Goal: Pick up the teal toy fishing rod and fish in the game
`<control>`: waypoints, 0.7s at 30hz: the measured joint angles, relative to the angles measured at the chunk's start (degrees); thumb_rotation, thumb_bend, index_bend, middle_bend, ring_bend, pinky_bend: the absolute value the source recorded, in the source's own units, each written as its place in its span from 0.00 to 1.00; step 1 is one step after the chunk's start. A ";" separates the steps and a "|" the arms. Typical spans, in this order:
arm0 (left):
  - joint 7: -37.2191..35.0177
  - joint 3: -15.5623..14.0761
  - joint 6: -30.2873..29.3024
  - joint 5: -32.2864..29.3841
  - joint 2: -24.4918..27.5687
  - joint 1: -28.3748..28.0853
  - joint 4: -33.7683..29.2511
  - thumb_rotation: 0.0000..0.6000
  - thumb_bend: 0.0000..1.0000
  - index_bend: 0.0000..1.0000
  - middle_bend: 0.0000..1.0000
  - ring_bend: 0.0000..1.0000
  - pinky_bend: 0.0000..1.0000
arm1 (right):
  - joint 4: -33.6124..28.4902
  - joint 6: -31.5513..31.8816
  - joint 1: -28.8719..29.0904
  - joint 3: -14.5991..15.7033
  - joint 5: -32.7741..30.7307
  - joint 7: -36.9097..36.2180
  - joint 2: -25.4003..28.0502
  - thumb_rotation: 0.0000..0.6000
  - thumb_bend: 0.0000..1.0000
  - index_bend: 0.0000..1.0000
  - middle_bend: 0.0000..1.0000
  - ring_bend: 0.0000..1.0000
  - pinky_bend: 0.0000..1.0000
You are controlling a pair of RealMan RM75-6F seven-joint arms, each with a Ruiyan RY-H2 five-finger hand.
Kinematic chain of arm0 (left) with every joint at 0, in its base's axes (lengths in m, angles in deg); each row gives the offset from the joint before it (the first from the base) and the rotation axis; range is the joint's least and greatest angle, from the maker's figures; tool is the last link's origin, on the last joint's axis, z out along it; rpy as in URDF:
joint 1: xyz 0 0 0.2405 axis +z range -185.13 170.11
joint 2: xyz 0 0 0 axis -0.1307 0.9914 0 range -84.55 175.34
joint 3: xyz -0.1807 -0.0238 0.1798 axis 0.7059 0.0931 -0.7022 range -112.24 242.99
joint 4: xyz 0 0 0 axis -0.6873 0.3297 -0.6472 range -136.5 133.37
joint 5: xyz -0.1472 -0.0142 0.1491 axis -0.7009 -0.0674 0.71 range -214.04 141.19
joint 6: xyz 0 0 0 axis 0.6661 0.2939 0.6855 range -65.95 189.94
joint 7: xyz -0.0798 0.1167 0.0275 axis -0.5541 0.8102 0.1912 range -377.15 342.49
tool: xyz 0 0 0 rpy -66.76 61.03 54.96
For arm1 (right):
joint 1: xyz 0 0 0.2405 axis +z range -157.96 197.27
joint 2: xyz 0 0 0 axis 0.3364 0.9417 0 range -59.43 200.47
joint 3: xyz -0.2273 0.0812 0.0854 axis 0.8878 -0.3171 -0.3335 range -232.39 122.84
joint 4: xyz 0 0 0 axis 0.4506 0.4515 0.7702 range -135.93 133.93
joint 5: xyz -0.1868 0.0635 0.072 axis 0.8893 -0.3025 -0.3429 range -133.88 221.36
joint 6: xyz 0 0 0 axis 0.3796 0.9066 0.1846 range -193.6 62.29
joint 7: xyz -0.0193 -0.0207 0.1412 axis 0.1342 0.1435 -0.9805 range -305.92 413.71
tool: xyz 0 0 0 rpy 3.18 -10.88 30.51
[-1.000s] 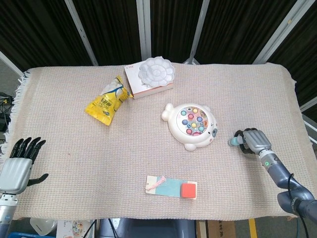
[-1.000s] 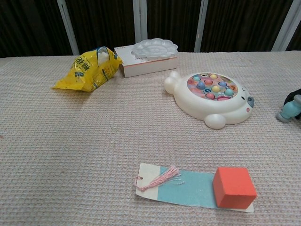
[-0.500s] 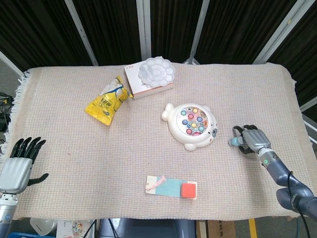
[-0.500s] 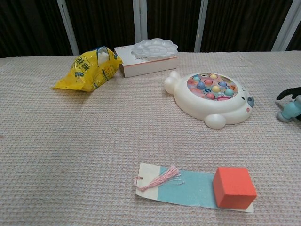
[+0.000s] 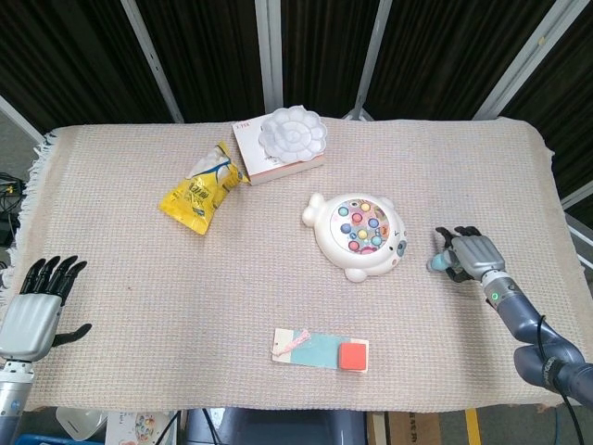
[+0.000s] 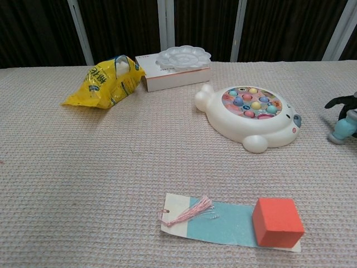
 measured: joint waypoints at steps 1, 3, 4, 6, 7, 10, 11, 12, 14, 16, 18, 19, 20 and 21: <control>-0.02 0.01 -0.01 0.00 0.00 0.00 0.01 1.00 0.09 0.12 0.06 0.00 0.00 | -0.11 -0.05 0.03 -0.02 -0.16 0.26 0.08 1.00 0.43 0.05 0.28 0.09 0.06; -0.09 0.02 0.01 0.00 0.00 -0.03 0.05 1.00 0.09 0.12 0.06 0.00 0.00 | -0.34 -0.11 0.08 -0.04 -0.51 0.91 0.22 1.00 0.43 0.03 0.27 0.08 0.05; -0.12 0.04 0.02 -0.01 -0.01 -0.04 0.07 1.00 0.09 0.12 0.06 0.00 0.00 | -0.46 -0.15 0.10 -0.04 -0.69 1.18 0.29 1.00 0.43 0.03 0.26 0.07 0.05; -0.19 0.05 0.05 -0.02 -0.03 -0.07 0.12 1.00 0.09 0.12 0.06 0.00 0.00 | -0.77 -0.19 0.11 -0.08 -1.16 1.69 0.44 1.00 0.43 0.02 0.26 0.07 0.04; -0.23 0.05 0.08 -0.02 -0.05 -0.08 0.15 1.00 0.09 0.12 0.06 0.00 0.00 | -0.91 -0.21 0.11 -0.10 -1.36 1.88 0.51 1.00 0.43 0.02 0.25 0.06 0.04; -0.35 0.02 0.18 -0.06 -0.11 -0.10 0.29 1.00 0.09 0.12 0.06 0.00 0.00 | -1.23 -0.30 0.12 -0.14 -1.82 2.35 0.67 1.00 0.43 0.00 0.23 0.04 0.02; -0.38 0.01 0.20 -0.09 -0.13 -0.10 0.32 1.00 0.09 0.12 0.06 0.00 0.00 | -1.28 -0.35 0.13 -0.12 -1.91 2.51 0.71 1.00 0.43 0.00 0.22 0.03 0.01; -0.44 0.01 0.21 -0.11 -0.14 -0.10 0.35 1.00 0.08 0.12 0.06 0.00 0.00 | -1.32 -0.42 0.14 -0.08 -1.98 2.66 0.73 1.00 0.43 0.00 0.20 0.02 0.00; -0.59 0.01 0.14 -0.09 -0.15 -0.08 0.44 1.00 0.09 0.12 0.06 0.00 0.00 | -1.50 -0.78 0.22 0.06 -2.27 3.22 0.85 1.00 0.43 0.00 0.15 0.00 0.00; -0.69 0.05 -0.02 -0.03 -0.15 -0.04 0.51 1.00 0.09 0.12 0.06 0.00 0.00 | -1.82 -1.03 0.30 0.18 -2.61 3.83 1.05 1.00 0.43 0.00 0.08 0.00 0.00; -0.81 0.10 -0.17 0.03 -0.16 -0.02 0.55 1.00 0.09 0.12 0.06 0.00 0.00 | -2.44 -1.17 0.33 0.27 -3.11 4.46 1.43 1.00 0.43 0.00 0.04 0.00 0.00; -0.91 0.12 -0.25 0.11 -0.18 -0.01 0.59 1.00 0.09 0.11 0.06 0.00 0.00 | -2.90 -1.14 0.31 0.30 -3.41 4.77 1.72 1.00 0.43 0.00 0.02 0.00 0.00; -1.00 0.13 -0.30 0.16 -0.19 0.00 0.63 1.00 0.09 0.11 0.06 0.00 0.00 | -3.31 -1.04 0.26 0.31 -3.60 4.97 1.98 1.00 0.43 0.00 0.01 0.00 0.00; -1.10 0.14 -0.36 0.20 -0.20 0.01 0.69 1.00 0.09 0.11 0.06 0.00 0.00 | -3.79 -0.86 0.18 0.30 -3.76 5.16 2.27 1.00 0.43 0.00 0.00 0.00 0.00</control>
